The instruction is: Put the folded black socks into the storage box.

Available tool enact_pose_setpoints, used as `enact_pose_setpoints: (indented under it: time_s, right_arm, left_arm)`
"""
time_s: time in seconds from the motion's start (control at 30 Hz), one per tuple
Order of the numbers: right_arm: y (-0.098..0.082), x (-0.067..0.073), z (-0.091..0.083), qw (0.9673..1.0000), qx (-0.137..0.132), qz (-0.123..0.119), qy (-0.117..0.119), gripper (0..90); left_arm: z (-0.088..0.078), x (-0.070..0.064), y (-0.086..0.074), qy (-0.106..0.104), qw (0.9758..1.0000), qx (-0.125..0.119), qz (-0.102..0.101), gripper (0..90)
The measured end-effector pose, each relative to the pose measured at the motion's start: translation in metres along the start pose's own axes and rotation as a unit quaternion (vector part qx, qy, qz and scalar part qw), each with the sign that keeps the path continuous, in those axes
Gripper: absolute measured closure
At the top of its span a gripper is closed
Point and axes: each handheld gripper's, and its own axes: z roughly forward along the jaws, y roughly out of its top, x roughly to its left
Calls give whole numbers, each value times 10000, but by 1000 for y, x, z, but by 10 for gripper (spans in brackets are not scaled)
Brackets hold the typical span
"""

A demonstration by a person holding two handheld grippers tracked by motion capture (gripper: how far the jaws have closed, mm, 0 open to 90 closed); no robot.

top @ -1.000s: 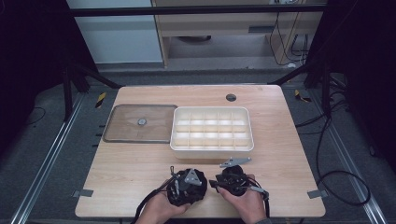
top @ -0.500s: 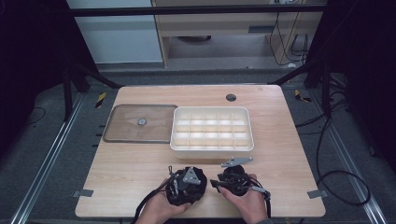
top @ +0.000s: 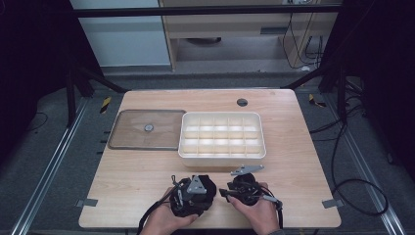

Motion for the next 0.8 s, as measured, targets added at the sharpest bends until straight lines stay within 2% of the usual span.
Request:
enact_pose_setpoints:
  time_s: [0.7,0.8]
  right_arm:
    - [1,-1,-3,10000,-32,11,-24,552]
    - [3,0,-6,10000,-66,34,-41,543]
  left_arm:
    - [-16,-4,8,59,9997,-223,96,557]
    - [-21,-4,9,83,9995,-311,50,537]
